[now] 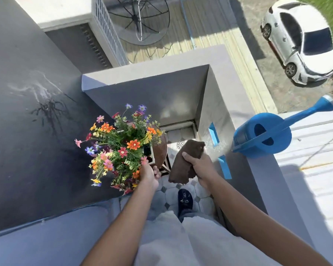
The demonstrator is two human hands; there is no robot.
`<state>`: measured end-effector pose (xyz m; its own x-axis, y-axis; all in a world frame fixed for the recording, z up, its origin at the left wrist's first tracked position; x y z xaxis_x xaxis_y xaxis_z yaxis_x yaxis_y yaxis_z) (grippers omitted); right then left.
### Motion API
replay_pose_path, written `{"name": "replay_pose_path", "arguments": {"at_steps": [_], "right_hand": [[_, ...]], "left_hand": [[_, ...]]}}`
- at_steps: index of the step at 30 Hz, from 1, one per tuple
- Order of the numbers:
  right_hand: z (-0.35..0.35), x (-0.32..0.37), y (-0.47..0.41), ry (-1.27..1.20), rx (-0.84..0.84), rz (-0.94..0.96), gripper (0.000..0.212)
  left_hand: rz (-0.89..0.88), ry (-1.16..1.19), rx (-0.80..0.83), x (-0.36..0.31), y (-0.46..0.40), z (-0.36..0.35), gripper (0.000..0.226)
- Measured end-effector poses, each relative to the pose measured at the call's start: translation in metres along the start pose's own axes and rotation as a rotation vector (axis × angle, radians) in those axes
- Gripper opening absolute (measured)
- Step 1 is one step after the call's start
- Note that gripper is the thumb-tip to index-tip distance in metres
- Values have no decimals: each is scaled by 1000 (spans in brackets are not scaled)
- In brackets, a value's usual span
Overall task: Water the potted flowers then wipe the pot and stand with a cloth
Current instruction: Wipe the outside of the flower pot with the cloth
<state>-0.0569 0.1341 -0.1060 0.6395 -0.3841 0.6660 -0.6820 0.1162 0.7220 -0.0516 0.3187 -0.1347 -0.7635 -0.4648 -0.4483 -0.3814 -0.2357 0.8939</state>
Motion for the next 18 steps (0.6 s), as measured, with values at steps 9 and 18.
{"name": "replay_pose_path", "arguments": {"at_steps": [9,18], "right_hand": [[-17,3,-12,46,15,-48,15],[-33,20,-5,157,51,99,18]], "left_hand": [[-1,-36,-72,-4,-18,3,31],[-147,-120,-55,-49,0,25,21]]}}
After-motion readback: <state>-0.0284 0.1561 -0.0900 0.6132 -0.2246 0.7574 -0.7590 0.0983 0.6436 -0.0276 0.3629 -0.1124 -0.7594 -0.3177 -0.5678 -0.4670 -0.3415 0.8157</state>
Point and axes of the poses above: each hand's wrist, its own y-axis away from the middle knuckle, its own z-axis out of the back of the hand, x = y × z, the point moved 5 cm from there along -y, towards the middle knuckle, and after that the axes turned 2 degrees about x, right-handed, at the moved point
